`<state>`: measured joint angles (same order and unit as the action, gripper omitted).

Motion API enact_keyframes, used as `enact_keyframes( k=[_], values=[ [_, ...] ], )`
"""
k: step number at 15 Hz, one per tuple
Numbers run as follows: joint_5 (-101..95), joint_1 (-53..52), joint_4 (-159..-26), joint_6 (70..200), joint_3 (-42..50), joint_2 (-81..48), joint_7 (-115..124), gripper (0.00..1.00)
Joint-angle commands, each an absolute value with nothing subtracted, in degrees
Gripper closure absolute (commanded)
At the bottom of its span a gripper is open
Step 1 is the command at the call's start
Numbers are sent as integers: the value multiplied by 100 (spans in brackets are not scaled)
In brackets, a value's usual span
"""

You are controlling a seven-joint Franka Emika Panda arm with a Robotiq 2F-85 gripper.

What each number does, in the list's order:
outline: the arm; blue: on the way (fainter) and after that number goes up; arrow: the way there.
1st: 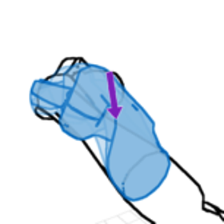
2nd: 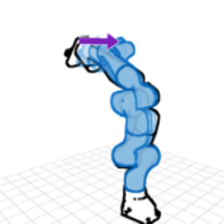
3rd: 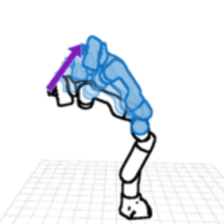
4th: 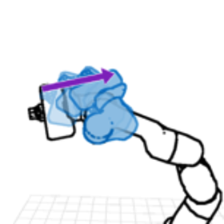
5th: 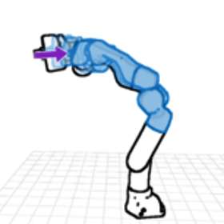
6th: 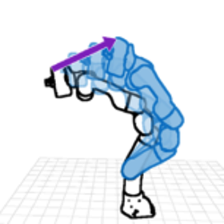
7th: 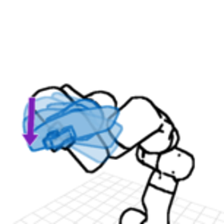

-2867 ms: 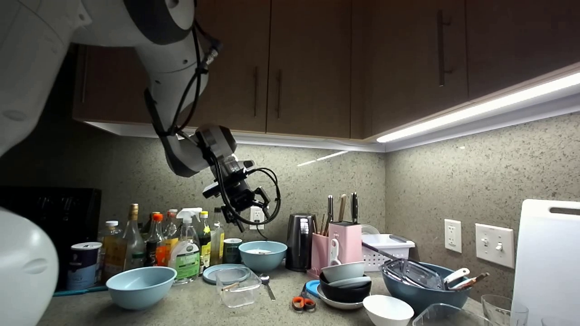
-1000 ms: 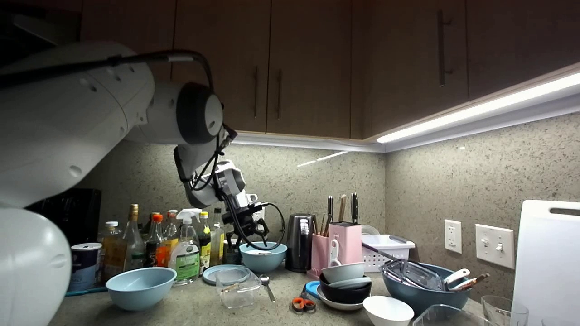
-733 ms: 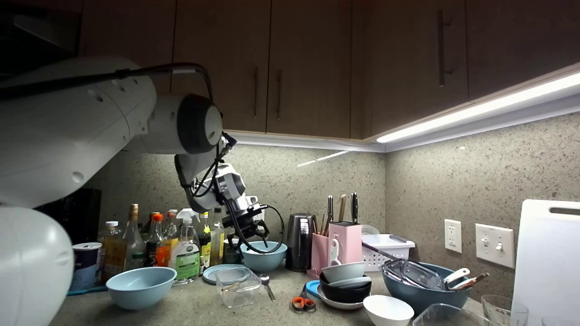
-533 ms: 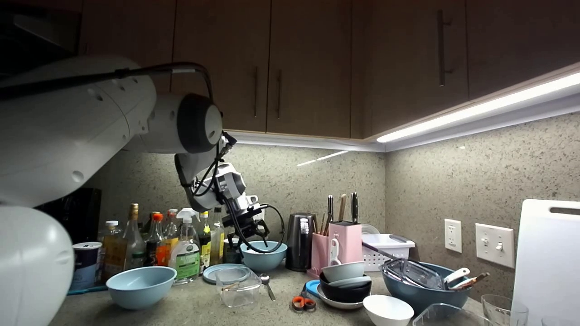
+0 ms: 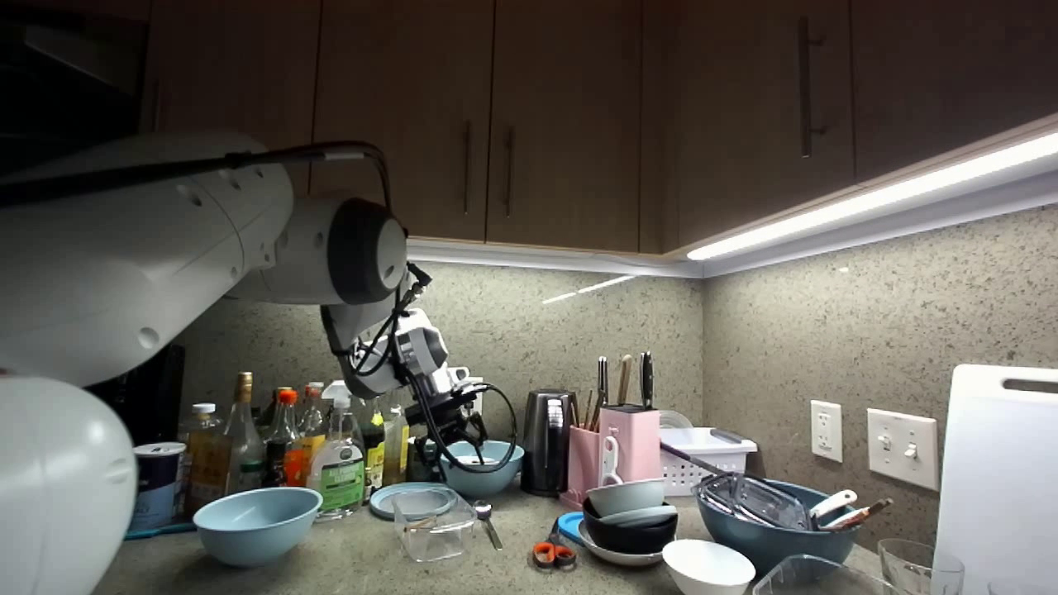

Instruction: Pick the chopstick in the blue bowl and put in on the counter

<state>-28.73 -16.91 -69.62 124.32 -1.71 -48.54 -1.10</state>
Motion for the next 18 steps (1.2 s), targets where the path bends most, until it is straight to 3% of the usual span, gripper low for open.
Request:
enact_keyframes(
  k=[1,9,18],
  values=[
    [-2767,-1803,-6455,12316,-125,-5157,-570,46],
    [-2882,-1863,-6288,12409,-265,-5259,-955,98],
    [-3012,-2004,-6873,12340,-137,-4720,-437,99]
  ],
)
